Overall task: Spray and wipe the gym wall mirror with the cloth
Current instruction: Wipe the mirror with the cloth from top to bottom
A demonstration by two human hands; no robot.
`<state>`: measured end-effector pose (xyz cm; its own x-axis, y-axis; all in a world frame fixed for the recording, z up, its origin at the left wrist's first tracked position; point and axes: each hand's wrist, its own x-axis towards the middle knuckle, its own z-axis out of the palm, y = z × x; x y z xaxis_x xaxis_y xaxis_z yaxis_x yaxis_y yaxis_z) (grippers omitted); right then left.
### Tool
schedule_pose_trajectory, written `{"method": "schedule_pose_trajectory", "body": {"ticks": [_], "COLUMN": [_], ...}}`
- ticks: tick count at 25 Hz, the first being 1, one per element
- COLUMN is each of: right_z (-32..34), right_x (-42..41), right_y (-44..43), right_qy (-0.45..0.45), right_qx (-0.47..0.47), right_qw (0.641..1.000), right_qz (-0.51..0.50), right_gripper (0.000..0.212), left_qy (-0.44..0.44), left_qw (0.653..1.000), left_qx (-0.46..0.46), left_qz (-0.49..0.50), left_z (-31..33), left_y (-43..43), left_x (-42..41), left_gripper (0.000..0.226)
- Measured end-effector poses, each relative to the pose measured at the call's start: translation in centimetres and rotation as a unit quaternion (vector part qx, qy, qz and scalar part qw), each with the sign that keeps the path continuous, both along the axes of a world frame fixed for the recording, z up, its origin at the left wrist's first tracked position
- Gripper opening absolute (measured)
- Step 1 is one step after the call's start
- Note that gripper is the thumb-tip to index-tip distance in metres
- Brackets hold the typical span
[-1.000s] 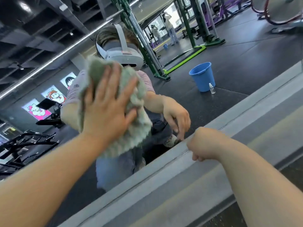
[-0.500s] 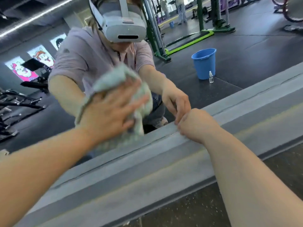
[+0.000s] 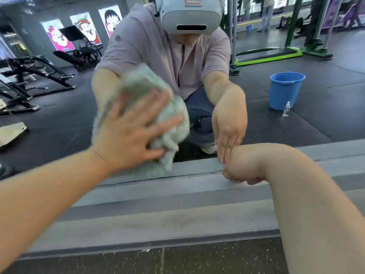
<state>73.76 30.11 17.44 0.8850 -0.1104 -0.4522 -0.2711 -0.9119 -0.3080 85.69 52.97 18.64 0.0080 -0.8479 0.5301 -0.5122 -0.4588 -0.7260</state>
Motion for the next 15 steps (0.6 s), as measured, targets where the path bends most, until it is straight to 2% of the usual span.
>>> {"method": "schedule_pose_trajectory", "body": {"ticks": [2, 3, 4, 7, 9, 11, 13, 14, 15], "right_z": [0.3, 0.6, 0.9, 1.1, 1.4, 1.1, 0.5, 0.2, 0.0], "right_x": [0.1, 0.1, 0.1, 0.1, 0.0, 0.0, 0.3, 0.6, 0.8], "right_y": [0.9, 1.4, 1.9, 3.2, 4.0, 5.0, 5.9, 6.2, 6.4], "right_qy": [0.004, -0.002, -0.002, 0.002, 0.015, 0.027, 0.037, 0.041, 0.043], "right_qx": [-0.011, -0.022, -0.035, -0.074, -0.091, -0.106, -0.114, -0.117, -0.122], "right_qw": [1.000, 1.000, 0.999, 0.997, 0.995, 0.994, 0.992, 0.992, 0.991], "right_qz": [0.008, 0.014, 0.018, 0.033, 0.034, 0.033, 0.033, 0.035, 0.042], "right_gripper": [0.014, 0.019, 0.022, 0.025, 0.032, 0.038, 0.043, 0.044, 0.044], "left_qy": [0.001, -0.007, -0.009, 0.041, 0.086, 0.093, 0.061, 0.060, 0.079], "left_qw": [0.990, 0.986, 0.988, 0.999, 0.996, 0.986, 0.957, 0.942, 0.936], "left_qx": [-0.138, -0.160, -0.148, -0.009, -0.002, -0.122, -0.278, -0.326, -0.336], "left_qz": [0.033, 0.036, 0.035, 0.020, -0.025, -0.067, -0.056, -0.054, -0.072], "left_z": [3.6, 3.4, 1.8, -6.3, -6.8, -3.3, 0.6, 0.9, -0.1], "left_y": [0.9, 0.5, 0.1, -1.0, -0.6, 0.0, 0.3, 0.1, -0.6], "left_x": [0.8, 0.8, 0.6, -0.8, -1.4, -1.4, -1.0, -0.9, -1.0], "left_gripper": [0.075, 0.077, 0.077, 0.069, 0.060, 0.052, 0.042, 0.040, 0.038]}}
